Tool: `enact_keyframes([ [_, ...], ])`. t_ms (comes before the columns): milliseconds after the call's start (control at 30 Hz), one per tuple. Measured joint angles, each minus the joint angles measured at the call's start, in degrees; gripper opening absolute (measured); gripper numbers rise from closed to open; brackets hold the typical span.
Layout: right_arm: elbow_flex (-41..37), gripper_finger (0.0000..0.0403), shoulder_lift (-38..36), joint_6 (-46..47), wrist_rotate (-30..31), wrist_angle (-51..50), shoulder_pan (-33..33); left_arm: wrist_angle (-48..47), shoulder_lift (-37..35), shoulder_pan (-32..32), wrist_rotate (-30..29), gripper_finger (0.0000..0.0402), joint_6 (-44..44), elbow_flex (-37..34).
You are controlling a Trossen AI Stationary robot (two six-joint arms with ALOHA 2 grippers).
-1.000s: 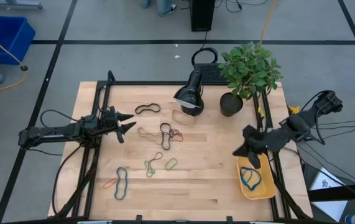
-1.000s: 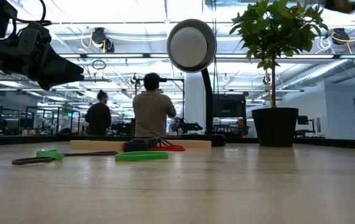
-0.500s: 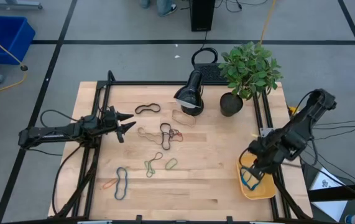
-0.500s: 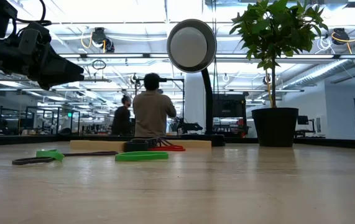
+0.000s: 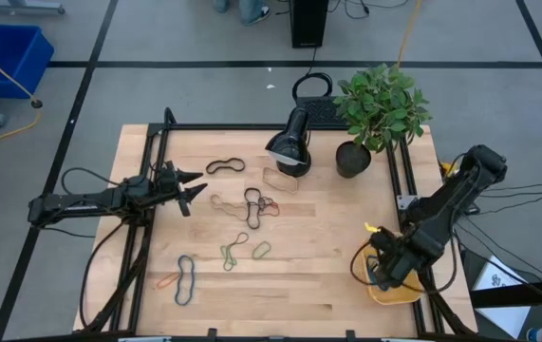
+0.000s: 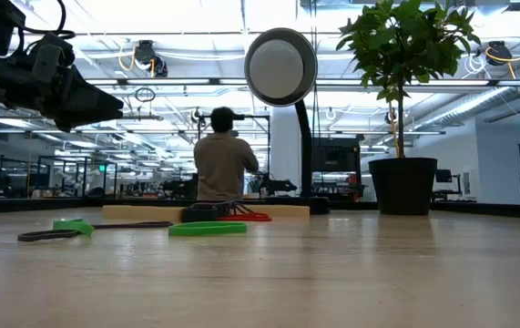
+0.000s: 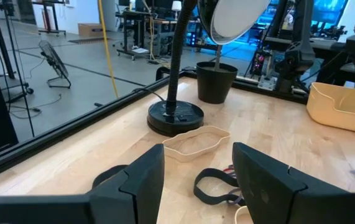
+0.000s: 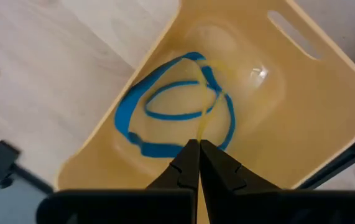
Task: Pick and place rubber bands into bin
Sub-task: Put the yellow rubber band into the yellow bin
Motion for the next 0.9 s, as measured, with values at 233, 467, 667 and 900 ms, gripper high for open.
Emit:
enact_keyframes([
  [233,0.0,0.0000,5.2,0.0,0.1,2.7,0.0,-0.1,0.0,0.0,0.0,0.0196,0.0,0.0],
  [467,0.0,0.0000,9.3,0.2,0.3,3.8,0.0,-0.1,0.0,0.0,0.0,0.0196,0.0,0.0],
  [667,0.0,0.0000,11.7,0.1,0.4,4.7,0.0,-0.2,0.0,0.0,0.0,0.0196,-0.1,0.0],
  [900,-3.7,0.0000,12.5,0.1,0.4,14.8,0.0,-0.7,0.0,0.0,0.1,0.0196,-1.0,0.0],
])
